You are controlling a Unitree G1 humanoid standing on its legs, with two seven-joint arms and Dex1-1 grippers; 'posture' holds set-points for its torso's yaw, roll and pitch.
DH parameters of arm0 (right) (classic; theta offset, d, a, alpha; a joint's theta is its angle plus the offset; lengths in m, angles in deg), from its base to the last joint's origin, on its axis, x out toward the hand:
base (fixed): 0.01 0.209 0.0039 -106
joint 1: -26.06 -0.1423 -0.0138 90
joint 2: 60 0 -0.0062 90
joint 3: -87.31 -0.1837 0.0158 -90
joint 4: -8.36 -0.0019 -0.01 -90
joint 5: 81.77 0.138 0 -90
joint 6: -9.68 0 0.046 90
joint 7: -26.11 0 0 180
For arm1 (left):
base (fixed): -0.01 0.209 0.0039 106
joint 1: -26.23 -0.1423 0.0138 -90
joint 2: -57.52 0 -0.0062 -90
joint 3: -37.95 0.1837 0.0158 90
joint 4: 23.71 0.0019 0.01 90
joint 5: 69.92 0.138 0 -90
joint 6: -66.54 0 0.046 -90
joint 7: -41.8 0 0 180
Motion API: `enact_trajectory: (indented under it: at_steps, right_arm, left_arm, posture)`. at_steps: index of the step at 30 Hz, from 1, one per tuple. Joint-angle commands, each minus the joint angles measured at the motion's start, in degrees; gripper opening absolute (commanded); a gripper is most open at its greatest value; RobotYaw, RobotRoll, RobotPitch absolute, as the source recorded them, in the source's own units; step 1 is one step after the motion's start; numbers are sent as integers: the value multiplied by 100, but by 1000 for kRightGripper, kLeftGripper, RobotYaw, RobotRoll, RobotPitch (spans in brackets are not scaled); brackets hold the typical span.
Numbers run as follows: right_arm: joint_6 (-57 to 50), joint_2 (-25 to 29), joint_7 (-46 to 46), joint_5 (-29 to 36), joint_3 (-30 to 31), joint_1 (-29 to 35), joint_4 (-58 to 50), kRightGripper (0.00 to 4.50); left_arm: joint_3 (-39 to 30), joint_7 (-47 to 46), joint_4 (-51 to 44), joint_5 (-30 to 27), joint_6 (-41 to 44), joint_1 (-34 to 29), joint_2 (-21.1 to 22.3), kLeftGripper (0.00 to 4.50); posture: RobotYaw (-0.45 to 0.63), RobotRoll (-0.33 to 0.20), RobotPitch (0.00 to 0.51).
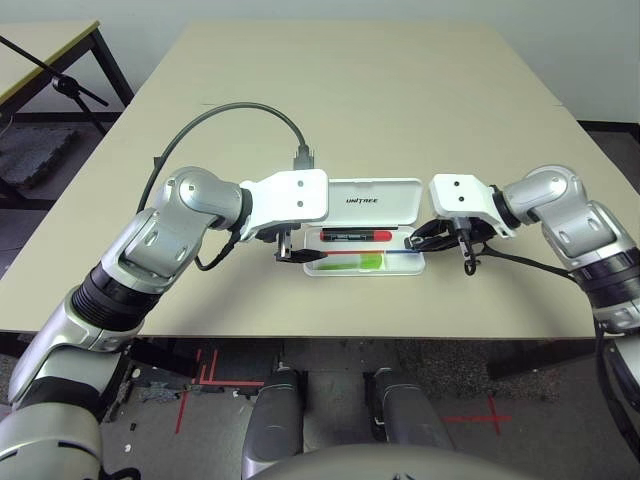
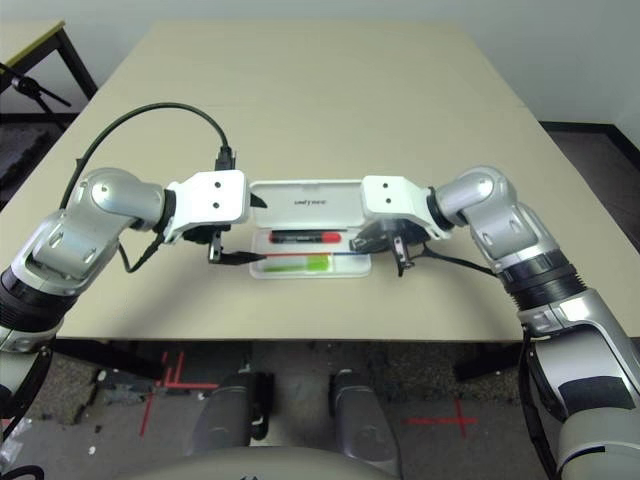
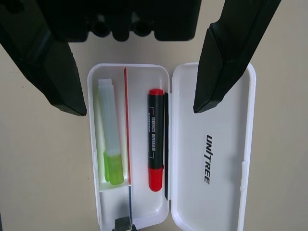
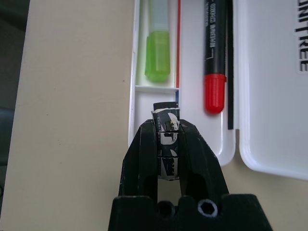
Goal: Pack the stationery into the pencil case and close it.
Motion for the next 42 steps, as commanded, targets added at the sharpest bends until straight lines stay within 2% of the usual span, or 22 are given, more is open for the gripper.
enact_trajectory:
  at_steps: [1, 20, 25, 31, 32, 42]
  right_arm:
    - [49, -48, -11, -67, 65, 67, 47, 332]
    - [292, -324, 180, -337, 180, 174, 276, 332]
    - [333, -406, 313, -315, 111, 139, 365, 2081]
    - [210, -259, 182, -107, -72, 86, 287, 4303]
    - [167, -206, 147, -47, -147, 77, 270, 4478]
    - [-573, 651, -177, 998, -1402, 211, 339, 4478]
  left_arm:
    - [63, 21, -53, 47, -5, 3, 12, 4500]
    - [47, -20, -91, 39, 30, -24, -4, 4500]
    - [49, -19, -83, 41, 21, -22, -8, 4500]
    - [45, -4, -74, 39, 3, -24, 5, 4500]
    - [44, -3, -72, 38, 2, -24, 6, 4500]
    - [24, -17, -60, 41, -17, -71, 25, 4500]
  posture:
    - [11, 0, 80]
    - [19, 0, 86]
    - [19, 0, 86]
    - [15, 0, 86]
    - [15, 0, 86]
    - [16, 0, 89]
